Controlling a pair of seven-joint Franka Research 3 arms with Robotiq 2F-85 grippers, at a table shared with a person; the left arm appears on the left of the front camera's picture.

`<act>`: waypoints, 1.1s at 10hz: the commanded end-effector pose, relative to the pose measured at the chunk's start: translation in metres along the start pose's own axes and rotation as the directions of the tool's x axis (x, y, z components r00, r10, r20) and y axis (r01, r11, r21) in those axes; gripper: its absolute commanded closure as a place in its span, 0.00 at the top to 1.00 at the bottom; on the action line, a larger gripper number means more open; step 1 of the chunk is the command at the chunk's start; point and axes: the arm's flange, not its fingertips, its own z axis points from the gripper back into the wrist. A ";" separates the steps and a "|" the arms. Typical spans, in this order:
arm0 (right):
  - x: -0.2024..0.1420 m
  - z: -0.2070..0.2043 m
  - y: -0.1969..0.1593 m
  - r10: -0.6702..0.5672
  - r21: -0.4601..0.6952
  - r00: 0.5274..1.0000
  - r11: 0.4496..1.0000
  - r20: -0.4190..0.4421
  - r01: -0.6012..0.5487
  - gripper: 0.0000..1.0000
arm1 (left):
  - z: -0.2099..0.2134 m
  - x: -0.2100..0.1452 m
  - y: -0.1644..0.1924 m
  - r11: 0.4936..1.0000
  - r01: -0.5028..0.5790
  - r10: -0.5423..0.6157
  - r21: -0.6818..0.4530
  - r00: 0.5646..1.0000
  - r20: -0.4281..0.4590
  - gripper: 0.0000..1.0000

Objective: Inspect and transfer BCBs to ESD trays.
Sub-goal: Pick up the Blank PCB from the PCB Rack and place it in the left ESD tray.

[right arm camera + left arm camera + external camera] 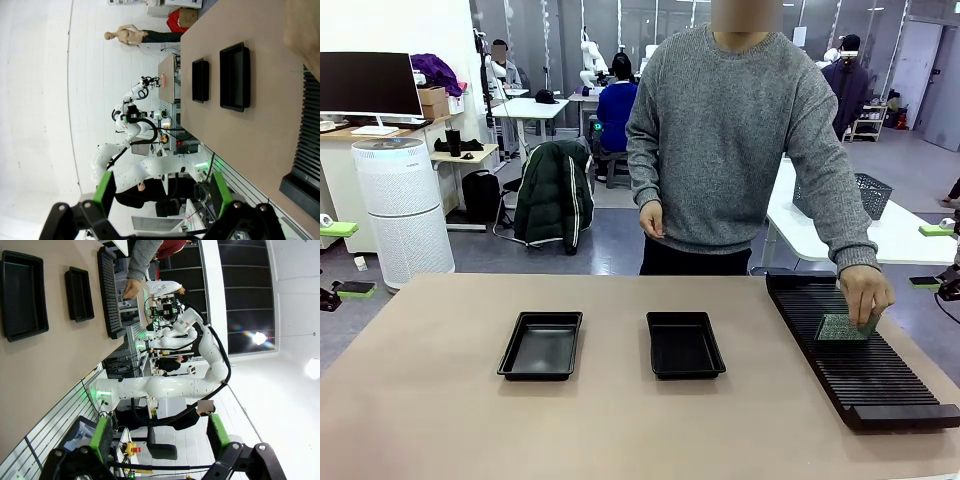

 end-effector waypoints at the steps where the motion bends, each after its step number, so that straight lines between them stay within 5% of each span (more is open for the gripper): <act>1: -0.001 -0.001 0.001 0.009 0.001 1.000 1.000 -0.001 -0.009 1.00 | 0.001 -0.001 -0.001 1.000 0.001 -0.001 0.003 1.000 -0.001 1.00; 11: -0.001 -0.001 0.001 0.009 0.001 1.000 1.000 -0.001 -0.009 1.00 | 0.001 -0.001 -0.001 1.000 0.001 -0.001 0.003 1.000 -0.001 1.00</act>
